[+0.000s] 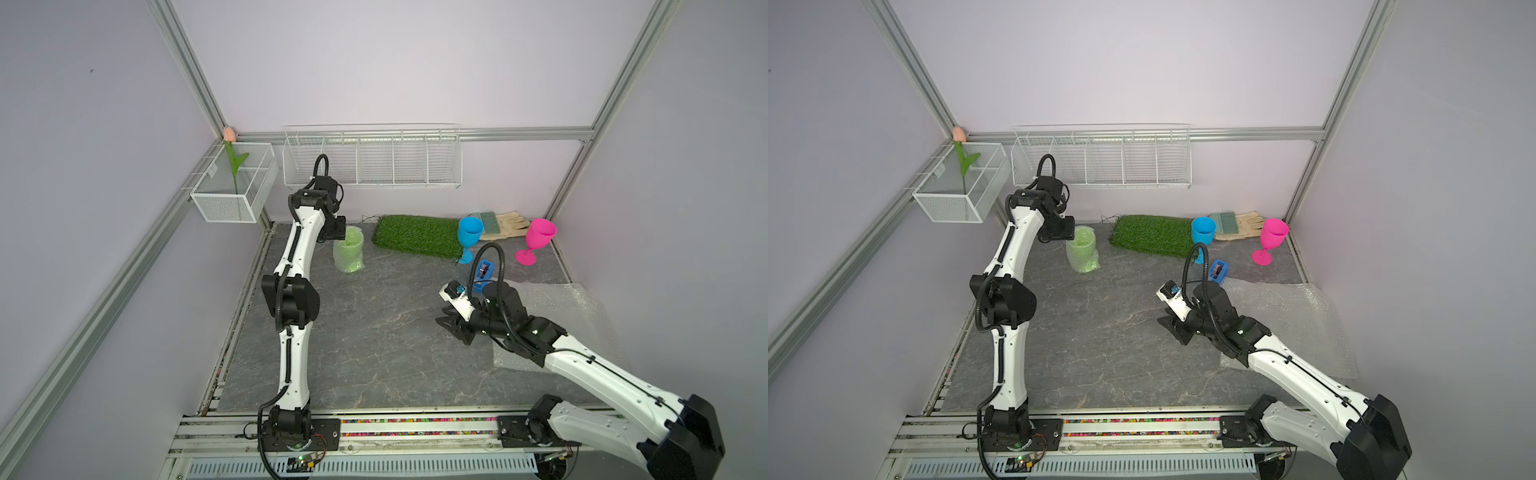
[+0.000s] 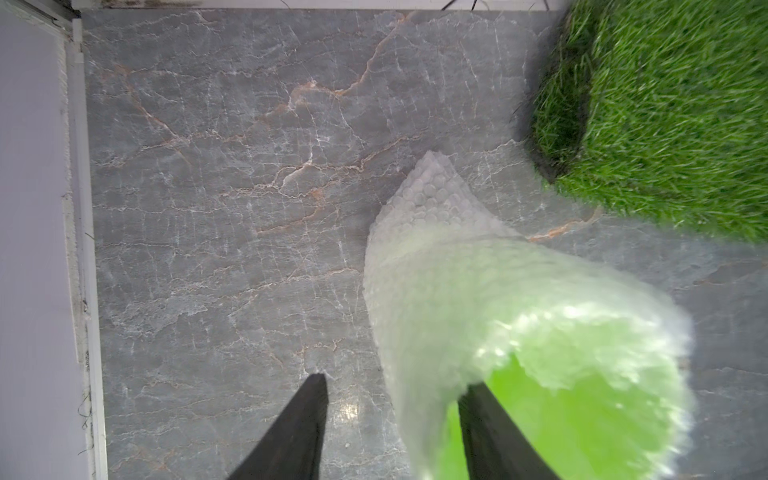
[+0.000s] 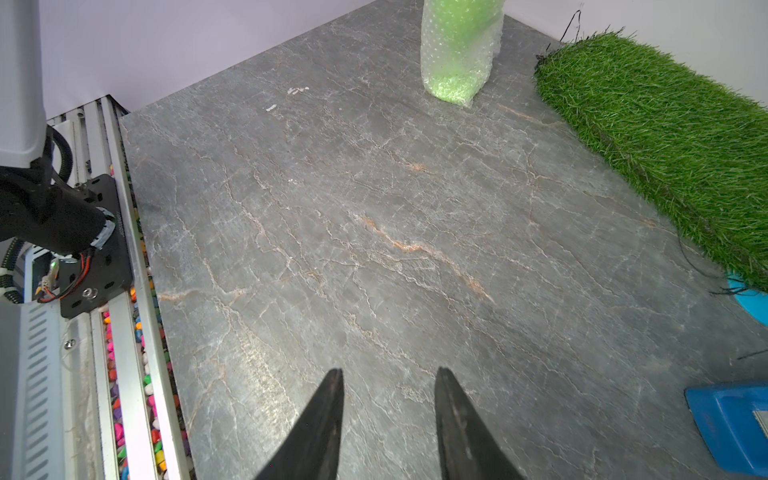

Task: Wrap wine glasses in bubble wrap
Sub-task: Place the bubble wrap at the center of the board.

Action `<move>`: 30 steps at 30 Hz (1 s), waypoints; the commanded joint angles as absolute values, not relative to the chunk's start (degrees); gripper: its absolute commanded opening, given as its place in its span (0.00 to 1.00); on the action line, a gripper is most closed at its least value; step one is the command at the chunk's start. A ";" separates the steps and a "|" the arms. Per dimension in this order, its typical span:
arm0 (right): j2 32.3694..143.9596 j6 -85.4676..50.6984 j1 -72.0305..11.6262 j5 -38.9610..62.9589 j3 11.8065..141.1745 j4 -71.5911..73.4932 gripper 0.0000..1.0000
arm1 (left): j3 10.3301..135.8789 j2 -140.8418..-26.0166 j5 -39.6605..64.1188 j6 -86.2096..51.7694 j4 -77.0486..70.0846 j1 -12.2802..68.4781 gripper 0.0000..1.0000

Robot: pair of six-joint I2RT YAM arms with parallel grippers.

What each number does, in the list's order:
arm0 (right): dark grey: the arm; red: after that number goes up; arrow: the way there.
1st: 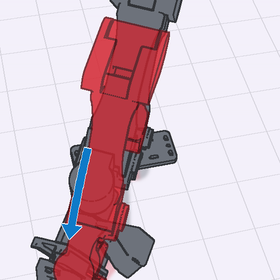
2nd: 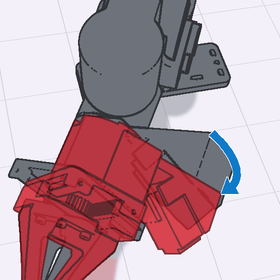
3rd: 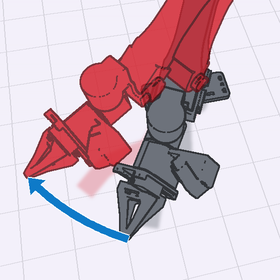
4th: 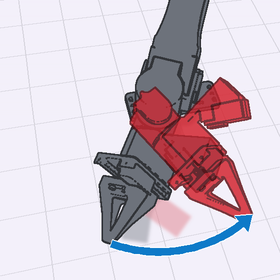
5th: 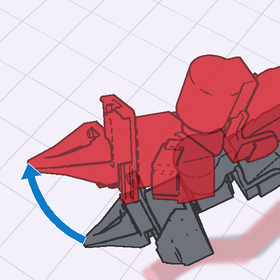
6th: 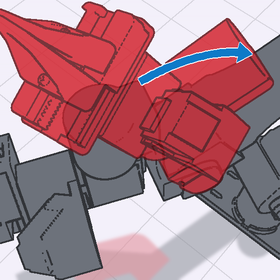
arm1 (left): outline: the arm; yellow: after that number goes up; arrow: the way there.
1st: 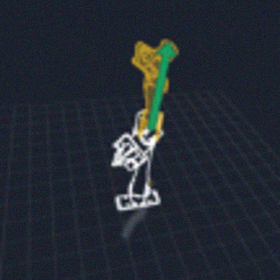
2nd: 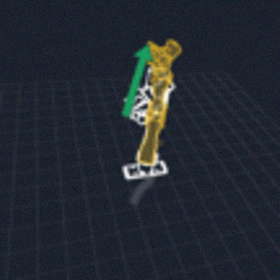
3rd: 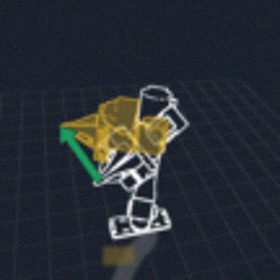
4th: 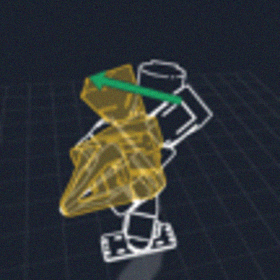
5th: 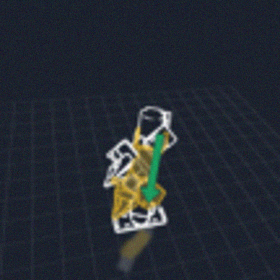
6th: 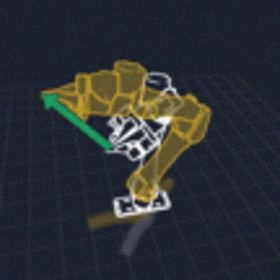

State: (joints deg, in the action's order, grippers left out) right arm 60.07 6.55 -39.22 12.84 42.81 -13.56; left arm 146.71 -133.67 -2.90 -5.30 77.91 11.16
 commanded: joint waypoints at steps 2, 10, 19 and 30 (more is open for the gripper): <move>59.59 7.37 -39.64 10.46 44.75 -15.44 0.40 | 147.73 -129.24 -1.64 -5.32 79.01 11.34 0.55; 60.46 1.12 -38.56 0.15 46.13 -17.80 0.50 | 147.66 -127.94 0.39 -4.55 79.86 11.34 0.55; 63.09 -6.52 -36.36 -6.14 47.86 -22.26 0.52 | 146.29 -127.16 2.41 -4.22 81.96 11.56 0.55; 72.67 -21.11 -19.73 -8.16 50.71 -39.80 0.53 | 109.87 -101.38 0.66 -4.02 62.40 16.08 0.54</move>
State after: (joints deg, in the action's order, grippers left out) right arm 71.53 -17.98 -21.96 -7.46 51.62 -34.74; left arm 116.64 -107.66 0.30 -4.21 70.06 15.92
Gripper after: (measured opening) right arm 0.525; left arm 0.535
